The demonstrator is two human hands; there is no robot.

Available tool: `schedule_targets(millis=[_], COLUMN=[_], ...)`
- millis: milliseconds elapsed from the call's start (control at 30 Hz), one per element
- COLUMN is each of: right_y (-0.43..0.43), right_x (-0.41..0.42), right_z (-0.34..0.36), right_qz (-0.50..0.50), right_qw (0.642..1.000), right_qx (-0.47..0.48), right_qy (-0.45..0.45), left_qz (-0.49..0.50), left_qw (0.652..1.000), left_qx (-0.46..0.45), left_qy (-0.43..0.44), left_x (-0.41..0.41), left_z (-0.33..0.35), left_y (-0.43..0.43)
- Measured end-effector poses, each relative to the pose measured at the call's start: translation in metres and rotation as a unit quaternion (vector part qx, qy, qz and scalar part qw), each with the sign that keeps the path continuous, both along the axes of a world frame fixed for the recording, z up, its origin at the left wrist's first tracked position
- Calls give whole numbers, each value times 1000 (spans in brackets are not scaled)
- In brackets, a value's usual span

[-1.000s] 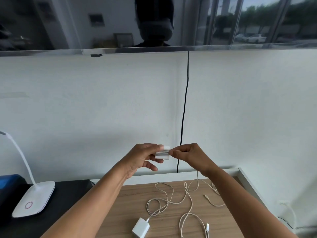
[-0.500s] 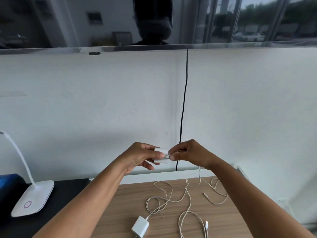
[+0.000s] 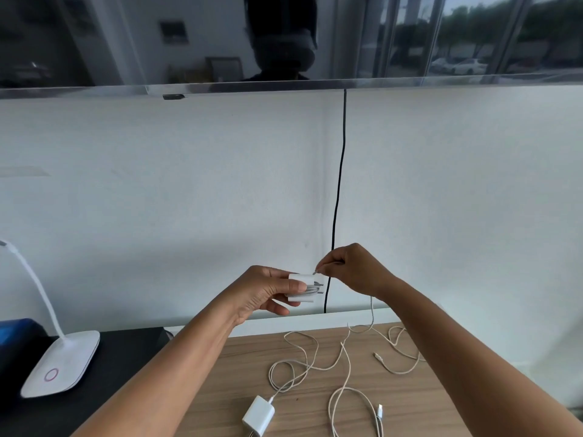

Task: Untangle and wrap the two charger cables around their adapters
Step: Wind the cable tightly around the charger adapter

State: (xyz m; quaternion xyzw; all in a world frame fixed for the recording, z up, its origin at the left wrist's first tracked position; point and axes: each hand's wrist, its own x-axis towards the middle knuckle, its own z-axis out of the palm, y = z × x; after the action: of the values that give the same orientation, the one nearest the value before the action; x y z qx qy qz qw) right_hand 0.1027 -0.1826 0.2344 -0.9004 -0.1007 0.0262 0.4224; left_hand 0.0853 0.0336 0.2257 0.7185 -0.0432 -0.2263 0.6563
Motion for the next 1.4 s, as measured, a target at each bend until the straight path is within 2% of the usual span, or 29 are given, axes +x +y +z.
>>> schedule_targets(millis=[167,333,533,767,1033,1200,1300,1400], right_y=[4,10,22,32,34,28,25,20], right_x=[-3,-13,-34,-52,-50,-44,-36,-26], right_z=[2,11,15,-17,-46,-47,-45,-42], right_qz=[-13,-25,-41,-39,-46,-1,5,-2], right_qw=[998,998,999,999,994,995,998,999], right_qx=[-53,-56,-27,4,78,84,54,-36], right_qy=[-1,8,-8,16,67,59,41,16], left_qz=[15,41,113,169,157,98,62,24], left_qw=[998,997,993,981,980,989,995,998], left_qx=[58,62,-8,-83,-107,-96,-65,-32], left_qy=[-13,-6,16,40,54,55,51,47], left_x=[3,6,11,13,7,3,0,-2], left_z=[-3,-11,-16,-13,-13,-9,-6,-5], left_y=[-5,-5,-2,0,-5,-3,-1,2])
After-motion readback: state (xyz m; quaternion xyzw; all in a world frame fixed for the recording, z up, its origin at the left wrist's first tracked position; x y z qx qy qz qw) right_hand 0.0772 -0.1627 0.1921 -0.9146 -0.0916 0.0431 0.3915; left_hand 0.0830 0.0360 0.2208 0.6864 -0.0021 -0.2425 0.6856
